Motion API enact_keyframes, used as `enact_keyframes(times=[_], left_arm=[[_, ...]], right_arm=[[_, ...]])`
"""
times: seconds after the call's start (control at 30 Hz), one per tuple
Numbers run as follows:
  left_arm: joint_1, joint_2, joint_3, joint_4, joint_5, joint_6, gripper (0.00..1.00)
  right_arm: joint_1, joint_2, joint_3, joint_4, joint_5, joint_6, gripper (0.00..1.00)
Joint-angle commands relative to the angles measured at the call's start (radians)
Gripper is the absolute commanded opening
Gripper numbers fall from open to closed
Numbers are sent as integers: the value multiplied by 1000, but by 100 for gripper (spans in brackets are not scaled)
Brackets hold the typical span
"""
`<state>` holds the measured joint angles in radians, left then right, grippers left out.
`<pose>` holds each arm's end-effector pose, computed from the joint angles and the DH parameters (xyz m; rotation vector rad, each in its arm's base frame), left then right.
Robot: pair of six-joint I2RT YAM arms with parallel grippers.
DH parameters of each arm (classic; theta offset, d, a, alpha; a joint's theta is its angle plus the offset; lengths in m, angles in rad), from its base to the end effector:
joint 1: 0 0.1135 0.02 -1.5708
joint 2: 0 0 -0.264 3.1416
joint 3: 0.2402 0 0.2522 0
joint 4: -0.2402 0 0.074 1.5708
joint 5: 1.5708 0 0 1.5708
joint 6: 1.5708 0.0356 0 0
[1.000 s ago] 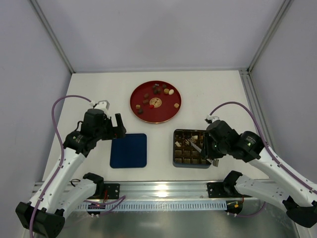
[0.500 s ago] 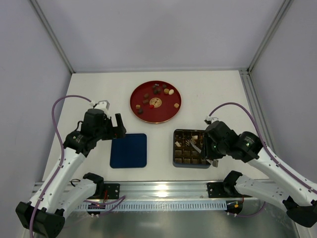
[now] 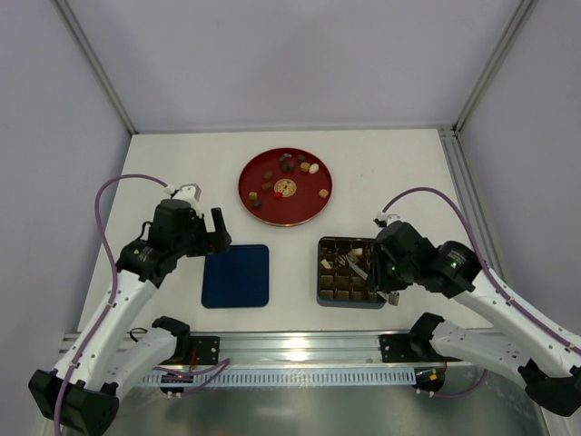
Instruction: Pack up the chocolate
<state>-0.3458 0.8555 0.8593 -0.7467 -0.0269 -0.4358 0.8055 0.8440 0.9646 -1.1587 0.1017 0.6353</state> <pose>0.1624 -0.0575 0.2996 -0.1191 2.3385 -0.3627 0.0969 0.0957 0.3056 -0.1886 2.6444 0.3757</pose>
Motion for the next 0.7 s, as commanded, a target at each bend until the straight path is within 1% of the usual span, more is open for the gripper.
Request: enact_keyframes(times=[0.0, 0.07, 0.1, 0.13, 0.67], left_arm=[[-2, 4, 3, 12, -8, 12, 100], [-2, 4, 3, 12, -8, 12, 100], [-2, 2, 3, 12, -10, 12, 100], [-4, 2, 3, 13, -8, 14, 100], [-4, 1, 1, 12, -8, 14, 100]], right_arm=[[6, -3, -6, 36, 7, 12, 33], [6, -5, -6, 37, 7, 12, 33], [6, -3, -7, 36, 9, 12, 36], [8, -5, -7, 36, 7, 12, 37], [8, 0, -6, 33, 7, 12, 38]])
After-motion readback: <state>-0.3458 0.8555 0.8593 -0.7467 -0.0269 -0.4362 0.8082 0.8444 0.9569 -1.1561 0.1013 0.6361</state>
